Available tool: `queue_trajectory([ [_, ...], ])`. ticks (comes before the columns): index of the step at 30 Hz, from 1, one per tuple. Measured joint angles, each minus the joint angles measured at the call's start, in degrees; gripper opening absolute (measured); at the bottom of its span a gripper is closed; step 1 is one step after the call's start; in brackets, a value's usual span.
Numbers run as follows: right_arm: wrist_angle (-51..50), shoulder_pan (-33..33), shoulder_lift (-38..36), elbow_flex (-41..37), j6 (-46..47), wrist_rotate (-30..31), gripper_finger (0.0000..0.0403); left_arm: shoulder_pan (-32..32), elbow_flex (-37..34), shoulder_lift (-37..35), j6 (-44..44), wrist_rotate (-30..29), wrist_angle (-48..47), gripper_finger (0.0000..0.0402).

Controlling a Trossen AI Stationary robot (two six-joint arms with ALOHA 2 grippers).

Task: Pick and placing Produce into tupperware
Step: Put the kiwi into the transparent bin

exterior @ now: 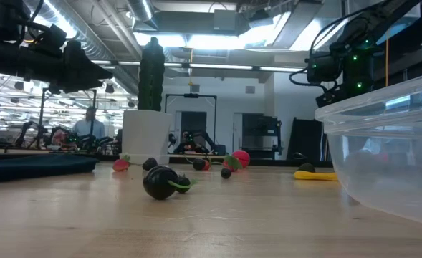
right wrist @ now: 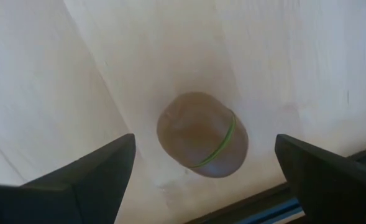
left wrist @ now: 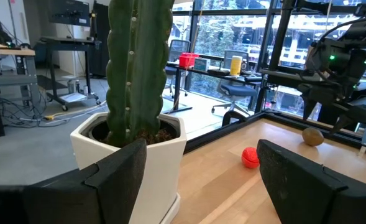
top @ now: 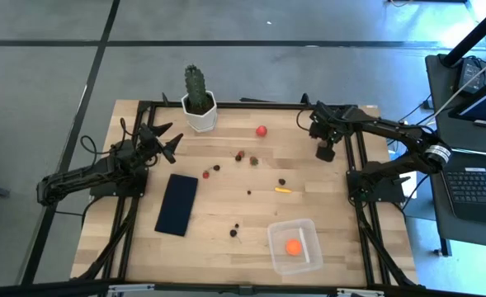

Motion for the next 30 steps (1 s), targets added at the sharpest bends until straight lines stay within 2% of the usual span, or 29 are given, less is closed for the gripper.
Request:
queue_trajectory([
  [3,0.05,0.00,0.00,0.00,-2.77,0.13,0.0384,-0.02,0.00,-0.02,0.00,0.01,0.00,0.0298],
  [30,2.73,0.07,0.00,-0.86,-2.79,0.08,0.0384,-0.02,-0.01,0.00,0.12,0.00,0.00,0.0298],
])
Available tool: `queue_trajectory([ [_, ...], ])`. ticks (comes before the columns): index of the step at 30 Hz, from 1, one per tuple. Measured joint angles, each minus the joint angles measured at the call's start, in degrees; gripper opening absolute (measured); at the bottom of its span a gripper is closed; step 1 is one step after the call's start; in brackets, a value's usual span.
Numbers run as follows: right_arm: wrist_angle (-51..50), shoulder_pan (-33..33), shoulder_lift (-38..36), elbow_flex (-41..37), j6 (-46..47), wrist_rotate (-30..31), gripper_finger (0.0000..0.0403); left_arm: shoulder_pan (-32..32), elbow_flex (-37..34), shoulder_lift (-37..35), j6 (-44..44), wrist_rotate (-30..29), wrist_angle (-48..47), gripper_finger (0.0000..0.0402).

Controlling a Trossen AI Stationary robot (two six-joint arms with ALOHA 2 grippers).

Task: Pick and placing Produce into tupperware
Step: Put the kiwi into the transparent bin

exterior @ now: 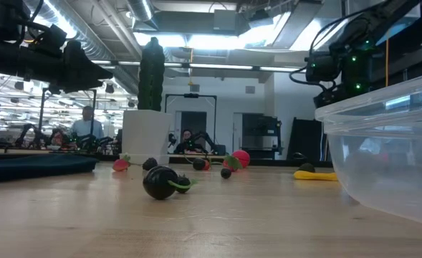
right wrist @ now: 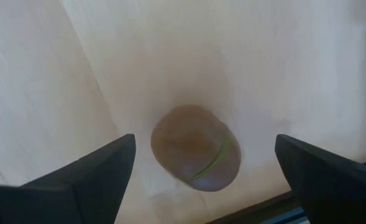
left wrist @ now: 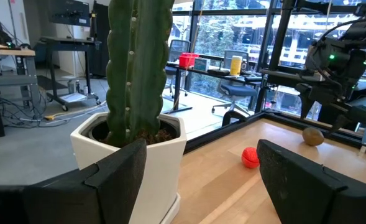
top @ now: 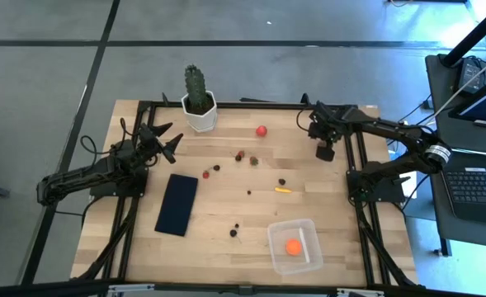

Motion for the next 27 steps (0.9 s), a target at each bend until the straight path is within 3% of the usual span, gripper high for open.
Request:
queue_trajectory([
  [21,11.99,-0.02,0.00,-10.87,-2.99,2.56,0.0383,0.02,-0.01,-0.02,0.02,0.01,0.09,0.0298],
  [27,12.27,0.00,-0.07,-12.32,-2.79,2.37,0.0356,0.01,0.02,-0.02,0.00,0.01,0.11,0.0298],
])
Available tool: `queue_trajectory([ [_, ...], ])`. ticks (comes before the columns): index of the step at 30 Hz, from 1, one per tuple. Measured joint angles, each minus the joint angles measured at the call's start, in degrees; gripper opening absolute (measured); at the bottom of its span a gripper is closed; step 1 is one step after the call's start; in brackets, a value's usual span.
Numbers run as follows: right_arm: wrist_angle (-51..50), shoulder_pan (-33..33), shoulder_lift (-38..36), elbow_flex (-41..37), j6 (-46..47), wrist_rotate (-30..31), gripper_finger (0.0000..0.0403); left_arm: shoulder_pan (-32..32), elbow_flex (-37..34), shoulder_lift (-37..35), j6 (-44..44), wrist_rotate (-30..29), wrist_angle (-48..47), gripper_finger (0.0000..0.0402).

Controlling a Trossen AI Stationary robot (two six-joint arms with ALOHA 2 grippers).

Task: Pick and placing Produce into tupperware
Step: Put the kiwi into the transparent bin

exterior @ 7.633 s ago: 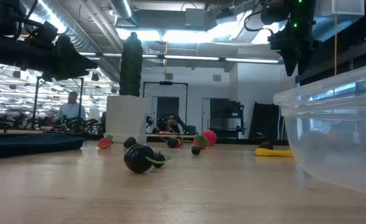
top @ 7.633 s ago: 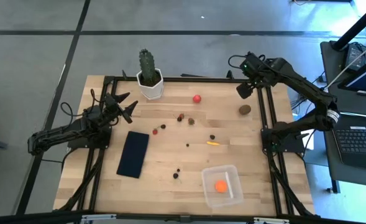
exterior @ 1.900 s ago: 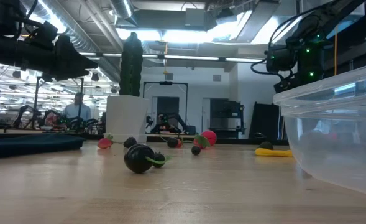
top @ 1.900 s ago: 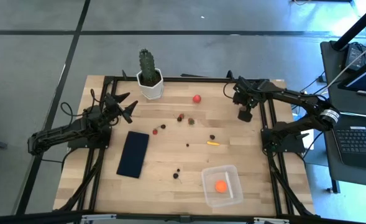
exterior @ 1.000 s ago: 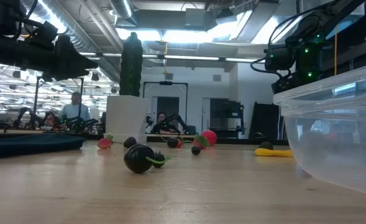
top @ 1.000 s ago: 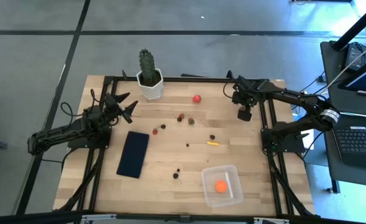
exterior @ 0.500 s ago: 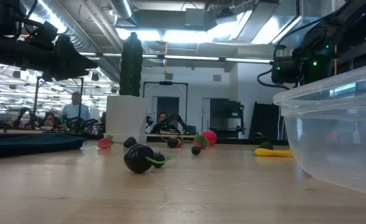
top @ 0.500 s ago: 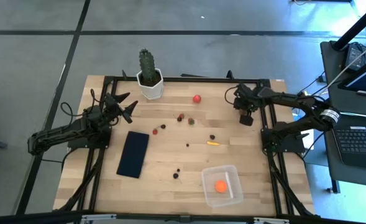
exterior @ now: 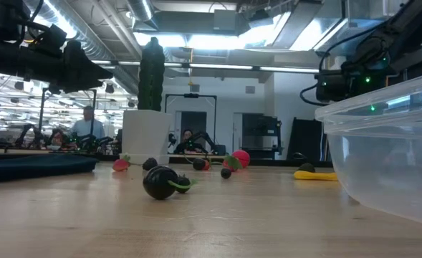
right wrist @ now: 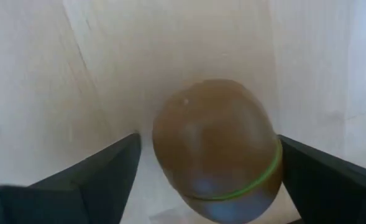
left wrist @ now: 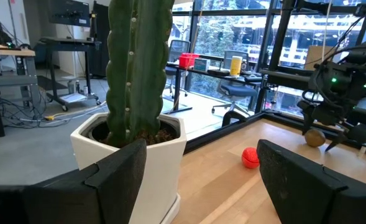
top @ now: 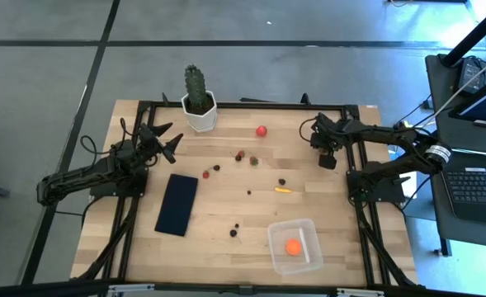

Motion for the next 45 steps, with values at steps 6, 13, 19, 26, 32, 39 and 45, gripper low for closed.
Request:
queue_trajectory([
  [6,0.64,0.02,0.02,-0.11,-0.25,-0.63,0.0303,-0.01,0.00,0.00,0.00,0.00,-0.02,0.0298],
  [13,2.01,-0.02,0.09,-0.12,-0.16,0.45,0.0249,0.00,0.00,0.00,0.02,0.00,-0.01,0.0298],
  [19,1.95,-0.02,0.07,-0.10,2.89,0.36,0.0248,0.01,-0.01,0.01,0.01,0.00,-0.01,0.0298],
  [26,0.50,0.35,0.00,3.48,9.38,-0.62,0.0248,-0.01,-0.02,0.02,0.02,-0.02,-0.02,0.0298],
  [32,1.51,2.42,0.02,11.66,13.60,-2.65,0.0248,0.00,-0.01,0.00,0.02,-0.01,-0.02,0.0298],
  [39,2.92,5.75,-0.09,25.73,27.15,-13.80,0.0248,-0.01,0.00,0.00,0.02,-0.02,-0.02,0.0298],
  [45,1.67,14.34,-0.11,36.30,36.69,-16.19,0.0248,0.01,0.00,0.01,0.02,-0.01,-0.04,0.0298],
])
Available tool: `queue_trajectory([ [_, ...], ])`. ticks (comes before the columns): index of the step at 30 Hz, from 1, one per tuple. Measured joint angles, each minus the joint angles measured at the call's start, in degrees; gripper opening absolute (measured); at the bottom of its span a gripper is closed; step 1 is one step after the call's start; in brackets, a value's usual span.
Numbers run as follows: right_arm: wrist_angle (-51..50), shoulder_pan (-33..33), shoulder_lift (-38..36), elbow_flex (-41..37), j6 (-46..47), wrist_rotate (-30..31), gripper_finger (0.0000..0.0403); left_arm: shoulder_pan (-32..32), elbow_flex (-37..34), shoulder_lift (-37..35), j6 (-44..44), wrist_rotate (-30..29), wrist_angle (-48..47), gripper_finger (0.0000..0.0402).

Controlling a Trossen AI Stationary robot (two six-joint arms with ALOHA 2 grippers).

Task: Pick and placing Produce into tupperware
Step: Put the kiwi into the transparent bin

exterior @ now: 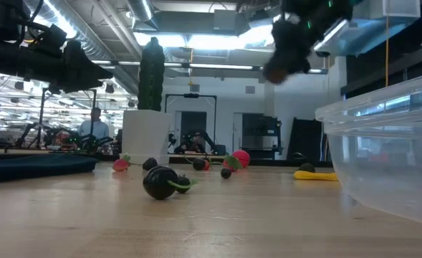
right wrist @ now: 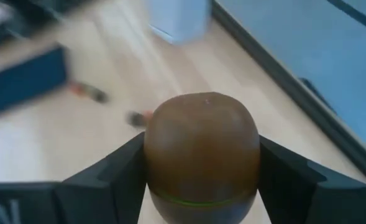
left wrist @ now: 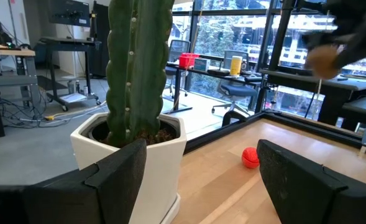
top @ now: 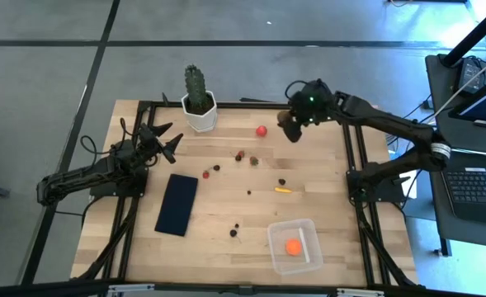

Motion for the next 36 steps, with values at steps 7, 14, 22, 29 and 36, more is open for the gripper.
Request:
queue_trajectory([
  [7,-4.89,15.68,-0.07,5.75,13.77,1.19,0.0248,0.00,0.00,0.01,0.00,-0.01,-0.04,0.0298],
  [14,-12.79,35.43,2.45,5.71,30.42,12.60,0.0248,-0.02,0.00,-0.01,0.00,0.00,-0.07,0.0298],
  [22,-12.34,52.26,10.97,5.72,46.75,19.69,0.0248,-0.01,0.00,0.00,0.00,0.01,-0.07,0.0298],
  [29,-12.38,59.88,21.59,5.72,55.18,19.60,0.0248,-0.02,0.00,0.01,0.00,0.01,-0.09,0.0298],
  [36,-12.35,63.93,27.32,5.70,63.77,16.32,0.0248,-0.02,-0.02,0.01,-0.02,0.03,-0.11,0.0298],
])
